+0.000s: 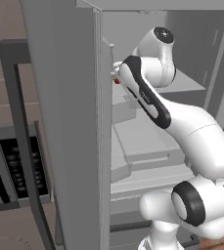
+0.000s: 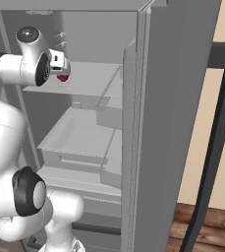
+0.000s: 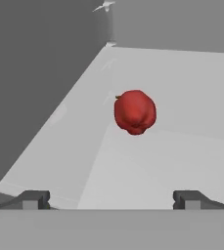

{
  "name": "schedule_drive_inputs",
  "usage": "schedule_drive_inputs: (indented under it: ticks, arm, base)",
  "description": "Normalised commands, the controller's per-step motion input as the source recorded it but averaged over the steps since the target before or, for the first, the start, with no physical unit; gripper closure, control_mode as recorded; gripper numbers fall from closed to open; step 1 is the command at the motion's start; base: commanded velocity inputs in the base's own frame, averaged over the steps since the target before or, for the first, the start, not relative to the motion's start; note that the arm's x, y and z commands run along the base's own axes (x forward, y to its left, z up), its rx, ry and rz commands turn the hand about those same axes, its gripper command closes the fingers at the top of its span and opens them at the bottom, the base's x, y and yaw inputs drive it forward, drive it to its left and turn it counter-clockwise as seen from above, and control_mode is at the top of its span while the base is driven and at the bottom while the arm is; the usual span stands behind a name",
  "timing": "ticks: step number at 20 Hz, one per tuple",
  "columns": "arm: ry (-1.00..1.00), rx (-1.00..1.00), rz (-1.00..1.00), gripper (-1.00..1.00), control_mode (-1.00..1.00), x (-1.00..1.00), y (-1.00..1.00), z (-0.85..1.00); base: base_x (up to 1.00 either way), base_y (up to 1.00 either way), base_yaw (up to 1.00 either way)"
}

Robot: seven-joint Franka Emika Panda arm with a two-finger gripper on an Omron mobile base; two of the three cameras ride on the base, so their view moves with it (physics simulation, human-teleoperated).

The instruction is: Open the fridge, remove the pear, bell pepper, and shrimp, and place them on any counter.

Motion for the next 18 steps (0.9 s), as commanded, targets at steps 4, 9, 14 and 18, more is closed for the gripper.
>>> schedule_drive_inputs:
  ticks: [4,9,14,18]
  arm:
    - [0.03,0.0,0.0,-1.0,-1.0,0.22,-0.01,0.0]
    - [0.03,0.0,0.0,-1.0,-1.0,0.26,-0.05,0.0]
    - [0.0,0.0,0.0,-1.0,-1.0,0.31,0.0,-0.18]
    - [0.0,0.0,0.0,-1.0,-1.0,0.36,0.0,-0.32]
  base:
    - [0.0,0.0,0.0]
    - [0.0,0.0,0.0]
    - [0.0,0.0,0.0]
    - [0.0,0.0,0.0]
